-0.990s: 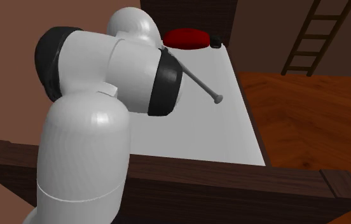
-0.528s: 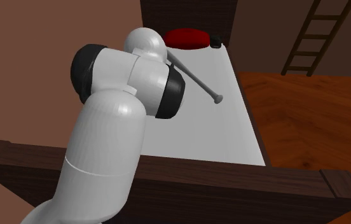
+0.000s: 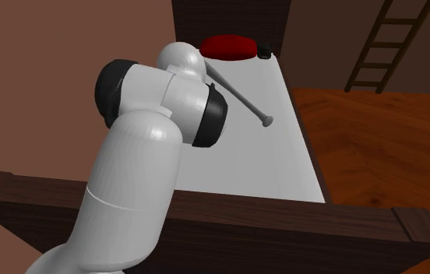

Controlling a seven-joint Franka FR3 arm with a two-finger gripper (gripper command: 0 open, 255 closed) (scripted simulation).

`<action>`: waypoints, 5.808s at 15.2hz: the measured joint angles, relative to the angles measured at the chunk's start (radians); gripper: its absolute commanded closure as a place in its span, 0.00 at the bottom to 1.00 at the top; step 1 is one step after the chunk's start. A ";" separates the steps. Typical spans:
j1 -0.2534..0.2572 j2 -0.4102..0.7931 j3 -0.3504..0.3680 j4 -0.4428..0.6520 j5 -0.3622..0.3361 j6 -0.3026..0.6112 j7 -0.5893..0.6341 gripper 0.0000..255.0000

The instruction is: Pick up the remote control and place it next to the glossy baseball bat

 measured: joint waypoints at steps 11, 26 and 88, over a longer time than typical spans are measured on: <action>0.000 0.000 0.000 0.000 0.000 0.001 0.000 1.00; -0.021 -0.078 0.034 0.027 0.045 -0.099 -0.026 1.00; -0.223 0.088 -0.056 0.212 0.037 -0.106 -0.352 1.00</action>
